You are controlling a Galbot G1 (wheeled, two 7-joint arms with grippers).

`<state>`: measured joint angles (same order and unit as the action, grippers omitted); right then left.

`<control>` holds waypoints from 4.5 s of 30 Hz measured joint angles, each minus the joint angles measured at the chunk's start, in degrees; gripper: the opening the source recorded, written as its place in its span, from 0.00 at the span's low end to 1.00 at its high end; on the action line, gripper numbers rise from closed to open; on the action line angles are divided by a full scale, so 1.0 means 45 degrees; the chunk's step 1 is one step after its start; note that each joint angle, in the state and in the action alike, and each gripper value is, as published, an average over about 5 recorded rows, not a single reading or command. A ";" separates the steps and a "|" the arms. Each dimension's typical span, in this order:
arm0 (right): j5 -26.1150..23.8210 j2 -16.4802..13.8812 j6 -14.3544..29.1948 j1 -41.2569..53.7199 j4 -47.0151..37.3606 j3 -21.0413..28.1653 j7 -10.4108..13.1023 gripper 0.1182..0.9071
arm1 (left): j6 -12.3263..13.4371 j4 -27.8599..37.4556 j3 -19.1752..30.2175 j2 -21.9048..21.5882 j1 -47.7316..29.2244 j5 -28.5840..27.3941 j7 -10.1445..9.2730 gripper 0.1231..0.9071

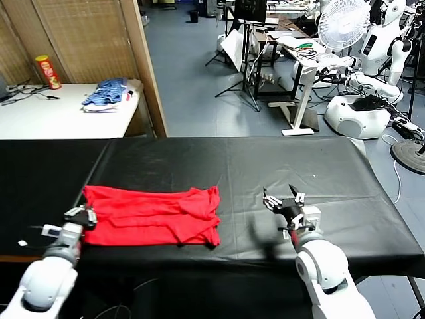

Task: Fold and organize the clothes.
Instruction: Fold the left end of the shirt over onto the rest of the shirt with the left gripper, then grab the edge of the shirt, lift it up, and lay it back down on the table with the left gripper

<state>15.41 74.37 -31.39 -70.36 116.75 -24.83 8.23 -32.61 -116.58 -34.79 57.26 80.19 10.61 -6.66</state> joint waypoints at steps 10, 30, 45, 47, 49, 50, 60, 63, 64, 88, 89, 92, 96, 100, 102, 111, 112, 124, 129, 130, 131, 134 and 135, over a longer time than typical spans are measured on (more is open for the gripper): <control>-0.0256 0.0234 0.0010 -0.0461 0.0188 -0.0361 -0.0001 0.86 | -0.1480 -0.1217 0.3169 0.1838 -0.1790 0.4352 -0.1396 0.03; -0.0190 0.0086 0.0342 -0.0149 -0.0037 0.0277 -0.0963 0.86 | -0.0790 -0.0448 0.4704 0.4096 -0.2224 0.4307 -0.1405 0.26; -0.0215 0.0135 0.0410 0.2169 -0.1542 0.3992 -0.1535 0.86 | 0.0297 -0.1005 0.2854 0.3598 -0.1441 0.4748 -0.0801 0.86; -0.0554 0.0242 0.0369 0.2512 -0.1891 0.4533 -0.1533 0.86 | 0.0359 -0.0884 0.2406 0.3437 -0.1162 0.4651 -0.0771 0.86; -0.1125 0.0314 0.0365 0.2734 -0.2241 0.4982 -0.1532 0.86 | 0.0453 -0.0759 0.2001 0.3381 -0.0921 0.4562 -0.0744 0.86; -0.1523 0.0337 0.0385 0.2792 -0.2417 0.5154 -0.1517 0.86 | 0.0500 -0.0697 0.1833 0.3379 -0.0829 0.4526 -0.0733 0.86; -0.4852 0.0734 0.1159 0.2616 -0.3799 0.5572 -0.0637 0.86 | 0.0957 -0.0024 0.0979 0.3619 -0.0736 0.5030 -0.0647 0.86; -0.4066 0.0876 0.1611 0.2555 -0.3734 0.5426 -0.0175 0.86 | 0.1118 0.0246 0.0793 0.3702 -0.0691 0.5579 -0.0575 0.86; -0.3663 0.0899 0.1716 0.2530 -0.3645 0.5344 -0.0091 0.86 | 0.1167 0.0339 0.0719 0.3729 -0.0678 0.5836 -0.0559 0.86; 0.0563 0.0721 0.1579 0.1645 -0.0775 0.3504 0.0130 0.86 | 0.1378 0.1384 -0.0110 0.4345 -0.0506 1.0635 -0.0878 0.10; 0.0420 0.0756 0.1443 0.1586 -0.0721 0.3437 0.0249 0.86 | 0.1405 0.1377 -0.0093 0.4343 -0.0515 1.0466 -0.0864 0.06; -0.0270 0.0858 0.0782 0.1356 -0.0546 0.3198 0.0712 0.86 | 0.1578 0.1273 0.0022 0.4310 -0.0552 0.9292 -0.0761 0.02; -0.1226 0.0881 -0.0128 0.0860 -0.0243 0.2738 0.0912 0.86 | 0.1769 0.1003 0.0126 0.4052 -0.0626 0.6334 -0.0548 0.02; -0.1589 0.0804 -0.0566 0.0256 0.0162 0.2235 0.0796 0.86 | 0.2029 0.0906 -0.0045 0.3457 -0.0662 0.2889 -0.0182 0.02; -0.1645 0.0776 -0.0641 0.0010 0.0333 0.2036 0.0756 0.86 | 0.2146 0.0899 -0.0208 0.3039 -0.0599 0.1270 -0.0087 0.02; -0.1714 0.0879 -0.0758 -0.0646 0.0738 0.1642 0.0692 0.86 | 0.2453 0.0487 -0.1480 0.0409 0.0020 -0.2420 -0.0021 0.02; -0.1719 0.0897 -0.0766 -0.0667 0.0752 0.1651 0.0690 0.86 | 0.2480 0.0385 -0.1658 0.0104 0.0126 -0.2570 -0.0022 0.02; -0.1853 0.0925 -0.0741 -0.1114 0.0893 0.1569 0.0462 0.86 | 0.2310 -0.1442 -0.1111 -0.0178 0.0932 -0.1921 -0.0246 0.02; -0.1712 0.0751 -0.0724 -0.1239 0.1027 0.1537 0.0180 0.86 | 0.2401 -0.1323 0.0924 0.1125 0.0667 -0.1471 -0.0548 0.02; -0.1598 0.0706 -0.0709 -0.1227 0.1012 0.1553 0.0073 0.86 | 0.2442 -0.1258 0.1342 0.1397 0.0624 -0.1359 -0.0545 0.02; -0.1457 0.0659 -0.0694 -0.1206 0.0986 0.1580 -0.0043 0.86 | 0.2527 -0.1180 0.1730 0.1664 0.0585 -0.1316 -0.0491 0.02; -0.0827 0.0474 -0.0732 -0.1064 0.0844 0.1745 -0.0435 0.86 | 0.3011 -0.0946 0.2674 0.2367 0.0532 -0.1658 -0.0053 0.08; -0.0575 0.0407 -0.0796 -0.0997 0.0788 0.1824 -0.0556 0.86 | 0.3229 -0.0892 0.2924 0.2543 0.0543 -0.1826 0.0122 0.14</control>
<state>12.82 76.20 -34.97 -74.85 120.30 -16.62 5.73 -18.08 -120.59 -21.63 68.70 82.64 2.40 -6.11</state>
